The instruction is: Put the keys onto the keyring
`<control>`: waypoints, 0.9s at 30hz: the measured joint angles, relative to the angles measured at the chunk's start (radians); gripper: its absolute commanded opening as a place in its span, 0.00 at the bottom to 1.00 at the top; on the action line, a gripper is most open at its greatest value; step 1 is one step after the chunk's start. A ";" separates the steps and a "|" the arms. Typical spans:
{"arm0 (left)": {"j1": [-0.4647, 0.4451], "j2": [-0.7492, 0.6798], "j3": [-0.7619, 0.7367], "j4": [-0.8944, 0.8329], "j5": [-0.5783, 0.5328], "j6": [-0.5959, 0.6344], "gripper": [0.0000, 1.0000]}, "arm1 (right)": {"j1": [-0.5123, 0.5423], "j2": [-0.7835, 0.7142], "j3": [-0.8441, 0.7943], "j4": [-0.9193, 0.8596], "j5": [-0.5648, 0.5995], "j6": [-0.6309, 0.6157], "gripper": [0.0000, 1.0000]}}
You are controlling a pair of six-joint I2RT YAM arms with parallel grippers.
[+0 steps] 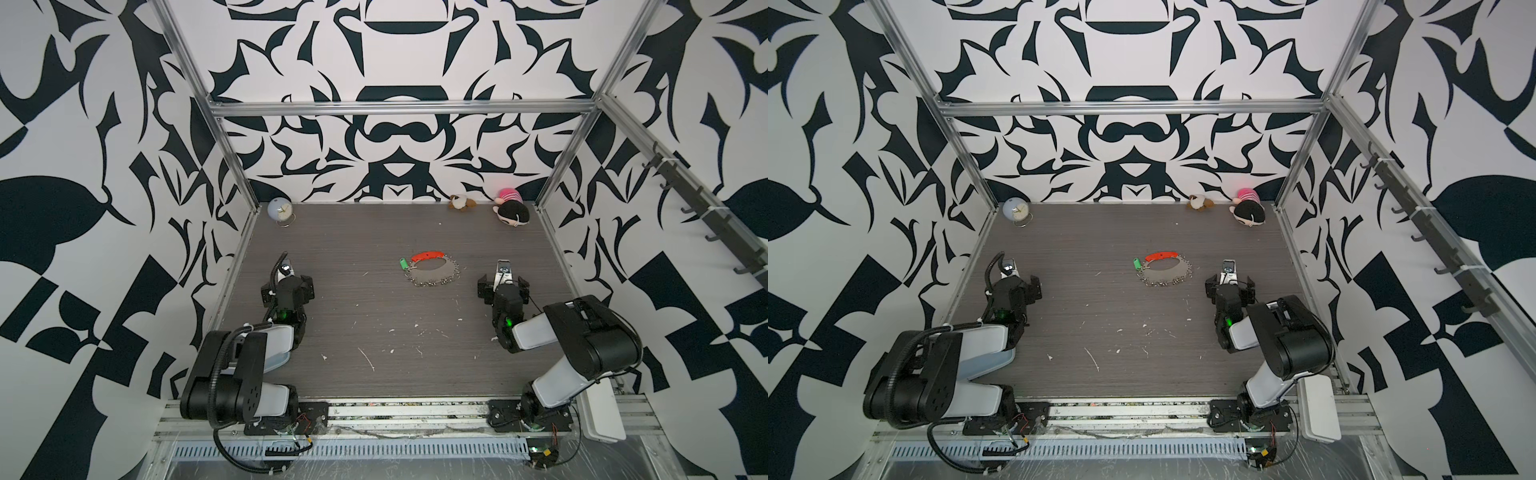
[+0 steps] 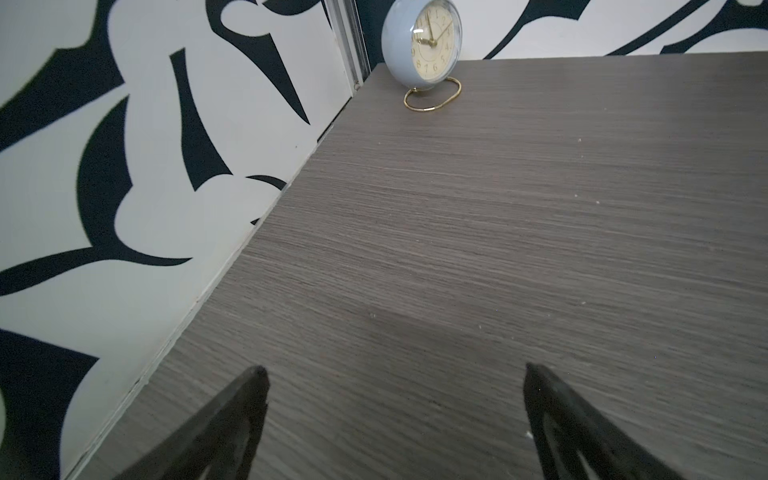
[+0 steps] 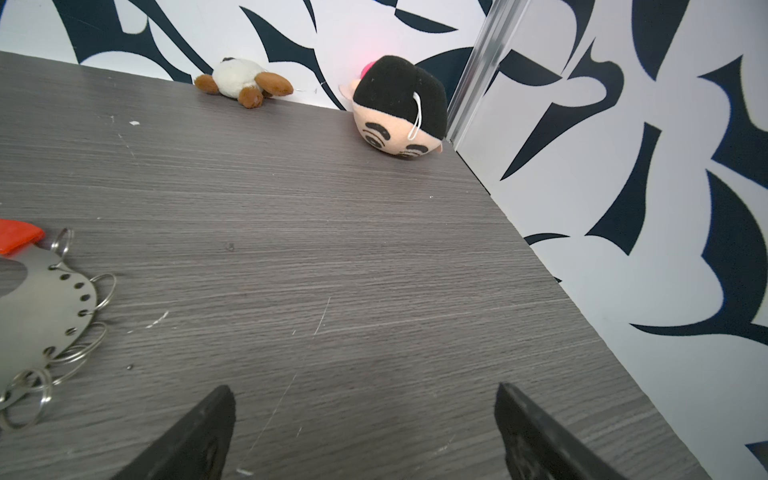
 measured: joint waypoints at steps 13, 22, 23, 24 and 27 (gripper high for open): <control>0.096 0.143 0.008 0.185 0.108 -0.050 1.00 | 0.000 0.000 0.002 -0.002 -0.002 0.000 1.00; 0.106 0.144 0.021 0.176 0.150 -0.074 0.99 | 0.000 0.000 0.002 -0.002 -0.003 0.000 1.00; 0.106 0.144 0.021 0.176 0.152 -0.075 1.00 | 0.000 0.000 0.003 -0.004 -0.003 0.000 1.00; 0.106 0.144 0.021 0.175 0.153 -0.076 0.99 | -0.003 0.000 0.006 -0.010 -0.005 0.001 1.00; 0.106 0.144 0.021 0.175 0.156 -0.076 0.99 | -0.028 -0.002 0.026 -0.055 -0.045 0.016 1.00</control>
